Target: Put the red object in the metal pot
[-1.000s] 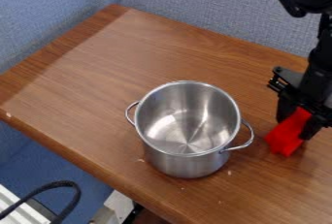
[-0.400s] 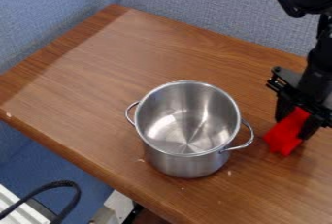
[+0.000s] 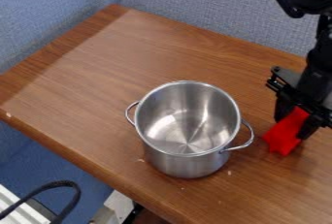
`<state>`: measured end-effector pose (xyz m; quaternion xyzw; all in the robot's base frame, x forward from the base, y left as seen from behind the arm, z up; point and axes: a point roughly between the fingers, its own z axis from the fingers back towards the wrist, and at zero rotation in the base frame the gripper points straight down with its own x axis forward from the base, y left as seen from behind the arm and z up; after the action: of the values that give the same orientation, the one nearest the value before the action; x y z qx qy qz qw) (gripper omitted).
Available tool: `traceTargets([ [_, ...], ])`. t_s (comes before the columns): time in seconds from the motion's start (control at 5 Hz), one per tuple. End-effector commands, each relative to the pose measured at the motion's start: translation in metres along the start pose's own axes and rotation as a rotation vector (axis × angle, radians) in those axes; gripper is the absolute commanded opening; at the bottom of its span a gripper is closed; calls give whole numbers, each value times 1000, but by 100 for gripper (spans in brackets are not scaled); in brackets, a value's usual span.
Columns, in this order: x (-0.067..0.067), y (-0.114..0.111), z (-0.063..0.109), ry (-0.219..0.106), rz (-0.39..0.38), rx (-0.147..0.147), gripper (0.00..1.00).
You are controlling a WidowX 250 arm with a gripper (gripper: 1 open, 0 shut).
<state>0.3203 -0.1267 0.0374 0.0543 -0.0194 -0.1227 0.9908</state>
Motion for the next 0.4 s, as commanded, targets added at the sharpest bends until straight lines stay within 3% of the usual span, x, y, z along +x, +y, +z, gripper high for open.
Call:
traceTargets([
  [0.0, -6, 7, -6, 23, 1, 18, 0],
  [0.2, -7, 8, -8, 29, 3, 18, 0],
])
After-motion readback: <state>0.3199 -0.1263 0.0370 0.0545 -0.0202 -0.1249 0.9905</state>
